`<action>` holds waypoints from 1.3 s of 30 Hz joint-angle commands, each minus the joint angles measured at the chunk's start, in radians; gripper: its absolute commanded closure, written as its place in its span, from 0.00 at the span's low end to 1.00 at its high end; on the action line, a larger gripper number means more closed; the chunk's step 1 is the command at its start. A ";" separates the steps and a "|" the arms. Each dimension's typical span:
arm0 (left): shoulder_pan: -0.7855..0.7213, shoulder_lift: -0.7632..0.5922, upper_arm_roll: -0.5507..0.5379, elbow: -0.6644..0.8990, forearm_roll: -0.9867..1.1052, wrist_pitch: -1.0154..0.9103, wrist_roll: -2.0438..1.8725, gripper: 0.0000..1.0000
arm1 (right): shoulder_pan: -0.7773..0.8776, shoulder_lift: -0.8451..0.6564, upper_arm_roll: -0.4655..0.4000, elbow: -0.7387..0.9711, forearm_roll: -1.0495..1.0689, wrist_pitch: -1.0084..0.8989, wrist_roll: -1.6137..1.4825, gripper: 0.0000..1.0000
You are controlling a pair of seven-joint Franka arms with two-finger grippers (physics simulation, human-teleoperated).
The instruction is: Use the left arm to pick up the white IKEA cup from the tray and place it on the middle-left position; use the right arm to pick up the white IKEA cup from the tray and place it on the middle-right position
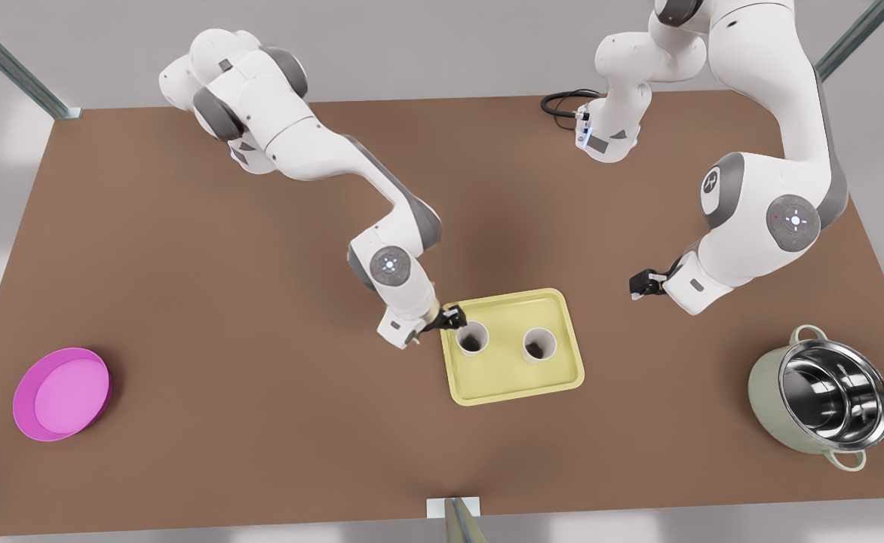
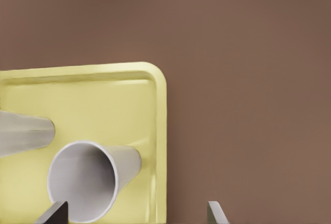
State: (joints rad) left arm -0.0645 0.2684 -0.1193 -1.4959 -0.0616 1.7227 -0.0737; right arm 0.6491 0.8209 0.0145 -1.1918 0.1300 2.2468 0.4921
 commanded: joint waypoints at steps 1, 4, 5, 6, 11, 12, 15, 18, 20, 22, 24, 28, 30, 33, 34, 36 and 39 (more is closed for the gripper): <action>0.000 0.000 0.000 0.000 0.002 0.000 -0.003 0.00 | 0.000 0.015 0.002 0.009 0.000 0.128 0.263 0.00; -0.003 0.000 0.000 0.000 0.020 0.000 -0.003 0.00 | 0.012 0.038 0.016 0.024 0.000 0.131 0.261 0.00; -0.003 0.000 0.000 0.000 0.020 0.000 -0.001 0.00 | 0.012 0.046 0.016 0.034 0.000 0.131 0.263 0.00; -0.003 0.000 0.000 0.000 0.022 0.000 -0.001 0.00 | 0.012 0.049 0.028 0.035 0.000 0.131 0.261 0.00; 0.000 0.000 0.000 0.000 0.022 0.000 -0.001 0.00 | 0.012 0.086 0.036 0.037 0.000 0.212 0.260 0.00; 0.000 -0.002 0.000 0.000 0.022 0.000 -0.001 0.00 | 0.012 0.099 0.036 0.037 -0.001 0.212 0.257 0.00; -0.001 -0.002 0.000 0.000 0.022 0.000 -0.001 0.00 | 0.012 0.121 0.036 0.032 -0.004 0.212 0.257 0.00; 0.000 -0.002 0.000 0.002 0.022 0.000 -0.001 0.00 | 0.012 0.139 0.036 0.029 -0.004 0.211 0.257 0.00; 0.000 -0.002 0.000 0.002 0.022 0.000 -0.001 0.00 | 0.012 0.149 0.036 0.029 -0.004 0.211 0.255 0.00; 0.002 -0.002 0.000 0.002 0.022 0.000 -0.001 0.00 | 0.024 0.156 0.038 0.028 -0.003 0.211 0.255 0.00; 0.002 -0.002 0.000 0.002 0.022 0.000 -0.001 0.00 | 0.027 0.165 0.038 0.028 -0.003 0.211 0.253 0.00; 0.003 -0.002 0.000 0.002 0.022 0.000 -0.001 0.00 | 0.027 0.179 0.038 0.026 -0.006 0.211 0.226 0.21; 0.003 -0.002 0.000 0.002 0.022 0.000 -0.001 0.00 | 0.043 0.179 0.038 0.026 -0.006 0.211 0.212 0.54; 0.003 -0.002 0.000 0.002 0.022 0.000 -0.001 0.00 | 0.043 0.178 0.036 0.026 -0.004 0.211 0.218 0.71; 0.003 -0.002 0.000 0.002 0.022 0.000 -0.001 0.00 | 0.043 0.178 0.036 0.028 -0.003 0.211 0.220 0.74; 0.000 -0.002 0.000 0.002 0.020 -0.003 -0.006 0.00 | 0.041 0.173 0.035 0.028 0.000 0.211 0.220 0.81; -0.005 -0.002 0.000 0.002 0.019 -0.003 -0.011 0.00 | 0.032 0.144 0.028 0.028 0.011 0.205 0.221 0.82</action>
State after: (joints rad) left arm -0.0681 0.2680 -0.1194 -1.4947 -0.0424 1.7212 -0.0757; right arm 0.6833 0.9730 0.0448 -1.1645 0.1424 2.4594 0.6817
